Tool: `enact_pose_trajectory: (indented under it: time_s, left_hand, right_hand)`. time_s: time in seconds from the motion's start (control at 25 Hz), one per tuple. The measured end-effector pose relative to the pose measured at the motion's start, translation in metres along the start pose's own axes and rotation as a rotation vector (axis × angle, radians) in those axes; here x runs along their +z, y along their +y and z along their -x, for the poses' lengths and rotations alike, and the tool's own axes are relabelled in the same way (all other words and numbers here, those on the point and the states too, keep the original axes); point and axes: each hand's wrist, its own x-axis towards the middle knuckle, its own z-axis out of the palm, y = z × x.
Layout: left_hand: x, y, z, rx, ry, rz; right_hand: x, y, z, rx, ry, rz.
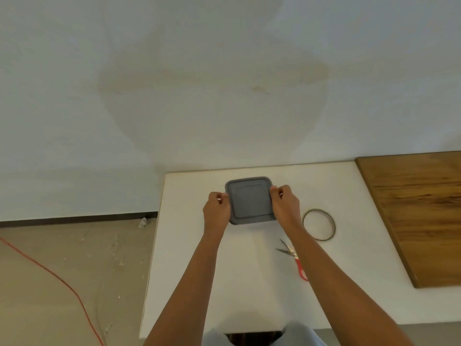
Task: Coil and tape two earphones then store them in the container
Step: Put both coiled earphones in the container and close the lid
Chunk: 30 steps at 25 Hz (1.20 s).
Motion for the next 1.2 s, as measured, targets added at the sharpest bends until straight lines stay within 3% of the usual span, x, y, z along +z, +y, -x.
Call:
enact_pose_trajectory:
  time_s: [0.16,0.44,0.52,0.6,0.68,0.72,0.8,1.0,1.2]
  left_hand:
    - [0.029,0.021,-0.014,0.095,-0.085,-0.043]
    - [0.048,0.029,-0.014,0.119,-0.069,-0.021]
    - [0.042,0.023,-0.001,0.101,-0.035,-0.016]
    - [0.035,0.013,0.02,0.097,-0.011,-0.014]
    - [0.035,-0.002,0.047,0.103,-0.043,-0.044]
    - [0.037,-0.01,0.059,0.098,-0.066,-0.06]
    - [0.044,-0.022,0.078,0.074,-0.102,-0.085]
    - [0.057,-0.036,0.093,0.071,-0.132,-0.112]
    - [0.059,-0.037,0.095,0.085,-0.128,-0.137]
  right_hand:
    - [-0.029,0.003,-0.038,-0.054,0.052,0.079]
    - [-0.034,0.016,-0.046,-0.078,0.067,0.074]
    - [-0.051,0.026,-0.033,-0.08,0.139,0.101]
    - [-0.076,0.044,-0.011,-0.055,0.191,0.401]
    - [-0.091,0.064,0.018,0.082,0.048,0.666]
    - [-0.093,0.073,0.028,0.124,-0.022,0.68]
    - [-0.089,0.086,0.037,0.109,-0.058,0.599]
    - [-0.085,0.075,-0.007,0.029,0.094,0.349]
    - [-0.075,0.062,-0.058,0.021,0.138,0.329]
